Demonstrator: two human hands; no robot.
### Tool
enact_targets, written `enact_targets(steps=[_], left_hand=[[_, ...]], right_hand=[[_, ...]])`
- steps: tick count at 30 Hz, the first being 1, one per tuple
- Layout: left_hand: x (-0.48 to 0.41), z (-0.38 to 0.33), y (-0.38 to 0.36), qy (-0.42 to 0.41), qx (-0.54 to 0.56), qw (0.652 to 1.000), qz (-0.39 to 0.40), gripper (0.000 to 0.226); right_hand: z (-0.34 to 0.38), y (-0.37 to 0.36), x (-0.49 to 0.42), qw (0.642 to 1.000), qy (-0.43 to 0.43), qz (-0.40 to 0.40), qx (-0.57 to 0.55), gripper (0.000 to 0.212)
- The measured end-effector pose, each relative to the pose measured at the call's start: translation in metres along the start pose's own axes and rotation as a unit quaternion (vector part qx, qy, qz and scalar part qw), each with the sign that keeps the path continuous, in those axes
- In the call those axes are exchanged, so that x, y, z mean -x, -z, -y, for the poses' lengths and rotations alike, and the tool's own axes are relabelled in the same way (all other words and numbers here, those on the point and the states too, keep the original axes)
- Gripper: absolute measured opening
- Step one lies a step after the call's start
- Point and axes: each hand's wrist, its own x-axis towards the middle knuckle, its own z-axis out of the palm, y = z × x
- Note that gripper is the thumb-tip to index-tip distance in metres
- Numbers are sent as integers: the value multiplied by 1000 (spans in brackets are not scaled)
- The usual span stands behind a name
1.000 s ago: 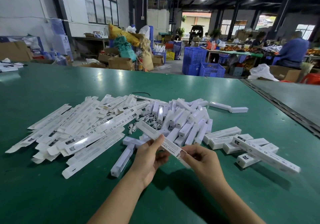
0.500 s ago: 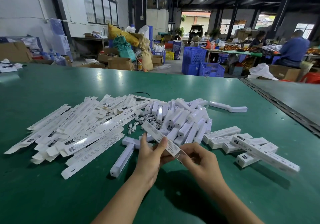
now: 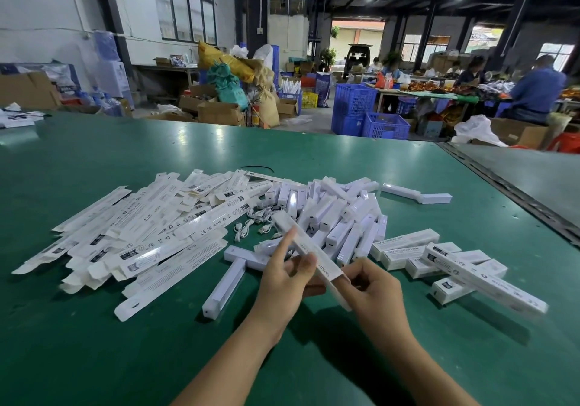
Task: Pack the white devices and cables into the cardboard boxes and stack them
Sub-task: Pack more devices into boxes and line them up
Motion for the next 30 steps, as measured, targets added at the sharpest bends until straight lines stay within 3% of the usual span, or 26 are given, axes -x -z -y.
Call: enact_targets(steps=[4, 7, 11, 15, 18, 22, 26, 30], left_hand=[[5, 1, 0, -41, -122, 988, 83, 74], [7, 5, 1, -53, -195, 977, 73, 79], [2, 7, 8, -71, -184, 979, 46, 75], [0, 5, 11, -95, -184, 978, 35, 46], [0, 2, 12, -94, -193, 976, 44, 39], [1, 0, 13, -76, -202, 973, 79, 41], [3, -1, 13, -63, -224, 967, 101, 43], [1, -2, 15, -69, -210, 971, 94, 48]], right_hand=[[-1, 0, -1, 999, -10, -32, 14, 20], [4, 4, 2, 1000, 20, 10, 14, 17], [11, 13, 5, 990, 102, 90, 35, 20], [11, 12, 2, 985, 146, 72, 65, 16], [12, 13, 0, 985, 145, 70, 55, 21], [10, 12, 1, 988, 134, 64, 45, 3], [8, 10, 2, 991, 123, 43, 30, 11], [6, 8, 1, 978, 201, 22, 51, 9]])
